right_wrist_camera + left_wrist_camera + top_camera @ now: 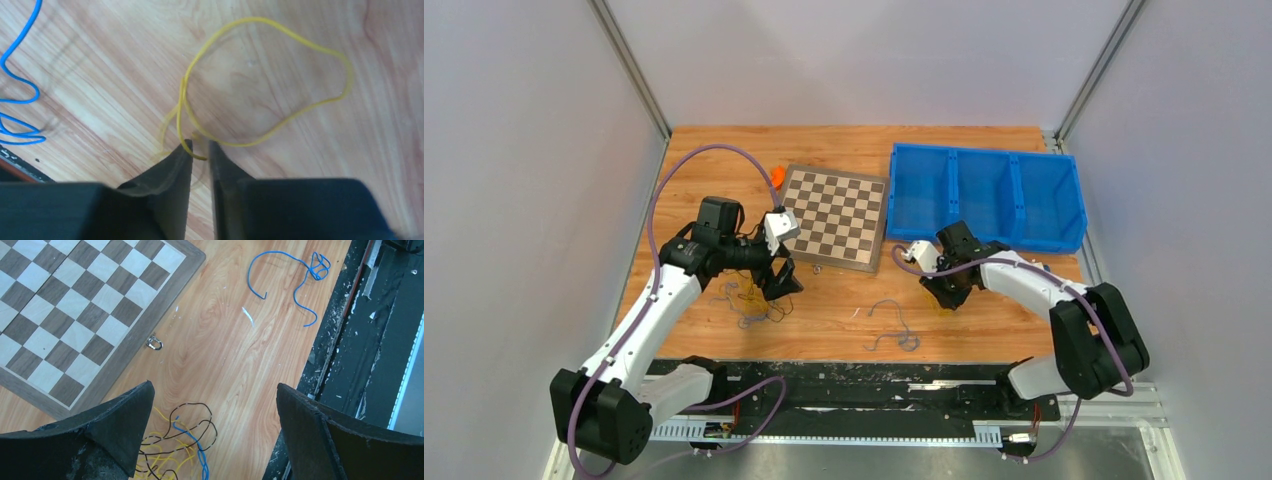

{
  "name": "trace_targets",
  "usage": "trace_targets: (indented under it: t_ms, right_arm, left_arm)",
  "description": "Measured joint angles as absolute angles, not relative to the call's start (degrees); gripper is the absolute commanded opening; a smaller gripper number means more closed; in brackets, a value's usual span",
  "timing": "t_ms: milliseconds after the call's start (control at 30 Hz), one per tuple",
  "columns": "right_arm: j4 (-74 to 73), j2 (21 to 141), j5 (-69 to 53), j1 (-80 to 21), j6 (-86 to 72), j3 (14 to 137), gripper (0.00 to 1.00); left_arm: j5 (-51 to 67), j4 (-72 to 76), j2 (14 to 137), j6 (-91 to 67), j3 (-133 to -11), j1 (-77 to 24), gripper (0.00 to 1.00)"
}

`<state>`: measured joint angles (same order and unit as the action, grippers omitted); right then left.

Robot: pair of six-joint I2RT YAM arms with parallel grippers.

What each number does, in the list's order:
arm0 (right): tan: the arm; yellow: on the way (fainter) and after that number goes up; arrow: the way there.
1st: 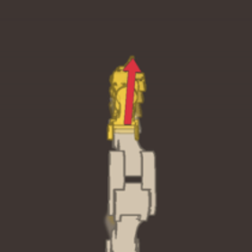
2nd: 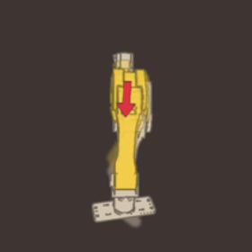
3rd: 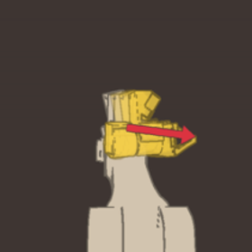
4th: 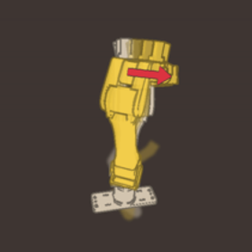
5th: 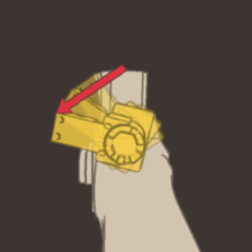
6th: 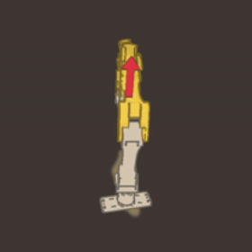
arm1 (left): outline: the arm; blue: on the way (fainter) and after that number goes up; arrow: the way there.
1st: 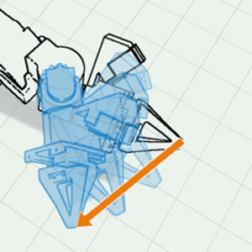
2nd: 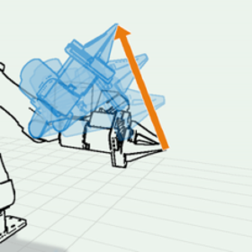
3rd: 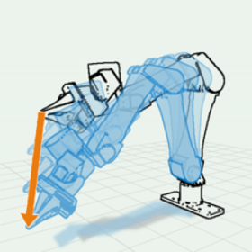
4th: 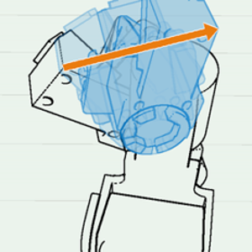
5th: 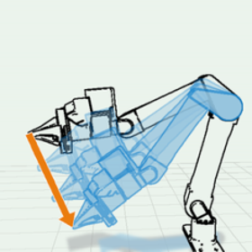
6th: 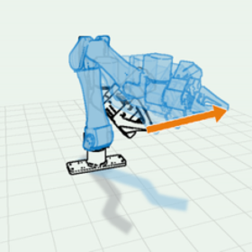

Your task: Untangle the cables

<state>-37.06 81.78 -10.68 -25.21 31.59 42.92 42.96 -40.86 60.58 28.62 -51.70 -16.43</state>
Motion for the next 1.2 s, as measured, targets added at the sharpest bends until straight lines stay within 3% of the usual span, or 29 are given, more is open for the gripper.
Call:
trace_targets:
  t_ms: [267,433,567,667,833,1200]
  right_arm:
    - [-43.9,69.6,-14.13,-20.29,32.71,48.12,0.0]
    - [-48.97,63.02,-22.74,-9.43,34.04,63.4,0.0]
    - [-52.27,62.61,-28.91,5.5,36.34,71.79,0.0]
    - [-56.34,67.64,-32.58,16.6,38.11,78.67,0.0]
    - [-61.54,81.3,-38.83,26.33,38.5,93.21,0.0]
    - [-63.88,98.45,-45.65,31.18,33.67,119.92,0.0]
  left_arm:
    - [41.34,-40.84,60.58,28.34,-51.7,-16.43,1.0]
    - [41.04,-40.84,60.73,27.09,-52.03,-16.47,1.0]
    - [40.82,-40.73,61.87,25.63,-54.11,-16.47,1.0]
    - [40.77,-39.94,62.57,24.34,-55.53,-16.47,1.0]
    - [40.56,-38.94,62.57,23.24,-55.83,-16.47,1.0]
    - [38.52,-38.59,62.0,23.22,-55.53,-16.47,1.0]
